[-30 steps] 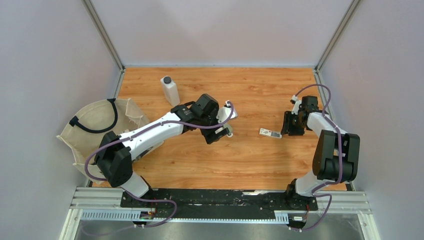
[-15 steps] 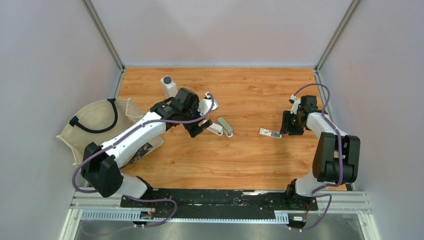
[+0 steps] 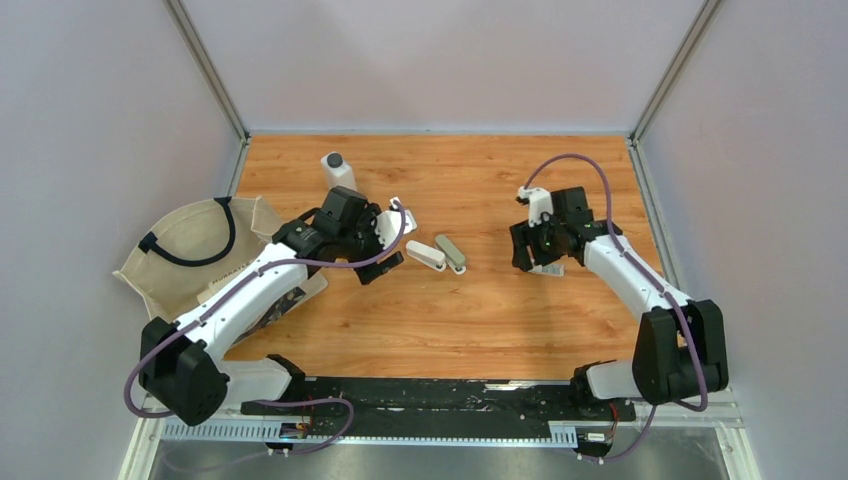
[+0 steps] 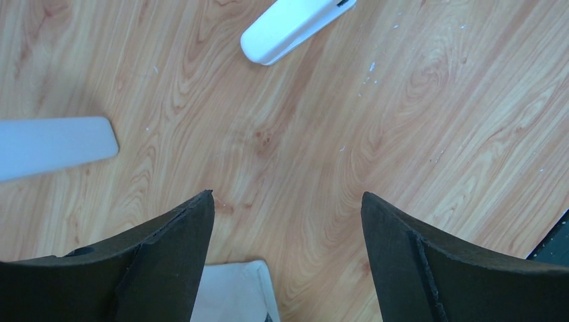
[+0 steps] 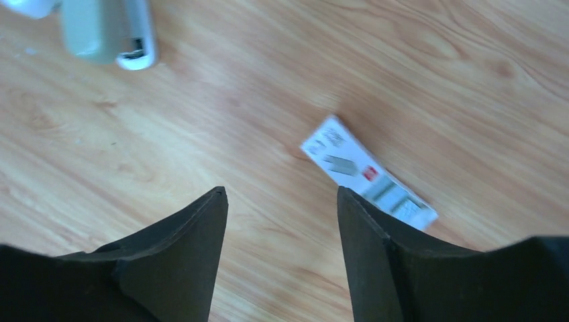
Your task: Load the staples into the stapler
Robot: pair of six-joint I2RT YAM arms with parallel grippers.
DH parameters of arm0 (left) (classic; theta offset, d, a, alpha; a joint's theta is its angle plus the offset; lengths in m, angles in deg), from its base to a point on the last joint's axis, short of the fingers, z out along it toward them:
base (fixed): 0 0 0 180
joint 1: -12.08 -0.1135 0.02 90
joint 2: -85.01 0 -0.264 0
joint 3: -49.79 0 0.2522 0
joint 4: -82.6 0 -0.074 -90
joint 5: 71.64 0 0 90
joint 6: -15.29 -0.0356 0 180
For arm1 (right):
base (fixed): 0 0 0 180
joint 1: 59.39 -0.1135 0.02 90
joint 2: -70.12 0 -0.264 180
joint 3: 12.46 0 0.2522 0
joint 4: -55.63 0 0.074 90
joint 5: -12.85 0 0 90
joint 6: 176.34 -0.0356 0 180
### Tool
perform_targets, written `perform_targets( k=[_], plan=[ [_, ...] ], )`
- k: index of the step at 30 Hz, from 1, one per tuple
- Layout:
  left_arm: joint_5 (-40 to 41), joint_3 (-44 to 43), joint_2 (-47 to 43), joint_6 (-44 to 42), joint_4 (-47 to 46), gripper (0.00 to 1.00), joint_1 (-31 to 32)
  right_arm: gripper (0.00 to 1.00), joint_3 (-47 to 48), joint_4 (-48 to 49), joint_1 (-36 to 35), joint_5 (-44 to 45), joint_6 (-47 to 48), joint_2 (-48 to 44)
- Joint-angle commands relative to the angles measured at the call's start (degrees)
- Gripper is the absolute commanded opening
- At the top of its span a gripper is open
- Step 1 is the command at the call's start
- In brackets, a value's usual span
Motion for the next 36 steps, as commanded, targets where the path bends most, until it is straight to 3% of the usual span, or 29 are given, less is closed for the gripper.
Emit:
perform_targets(
  k=[1, 5, 9, 14, 18, 23, 36],
  plan=[
    [-6.43, -0.08, 1.89, -4.77, -2.79, 0.88, 0.18, 0.66, 0.46, 2.78, -8.1, -0.35, 4.75, -2.72],
    [-11.7, -0.79, 4.44, -6.96, -4.45, 0.88, 0.09, 0.72, 2.57, 3.66, -12.6, 0.54, 5.27, 0.35],
    [-17.41, -1.66, 8.65, -9.42, -9.55, 0.88, 0.44, 0.73, 6.17, 3.14, -12.78, 0.53, 3.43, 6.59],
    [-20.32, -9.3, 18.14, -18.64, -6.49, 0.87, 2.81, 0.75, 5.57, 2.08, -11.73, 0.8, 4.48, 6.26],
    [-18.93, -14.4, 24.47, -26.64, -4.12, 0.87, 4.49, 0.75, 4.77, 1.73, -7.08, -2.88, 4.22, 2.13],
    [-17.96, -20.38, 31.86, -30.69, 0.72, 0.84, 4.66, 0.74, 3.98, 1.64, -2.59, -6.23, 4.22, -1.04],
    [-14.7, -22.76, 38.73, -32.28, 0.64, 0.8, 5.63, 0.74, 4.16, 1.2, -1.88, -7.37, 4.92, -0.96]
  ],
)
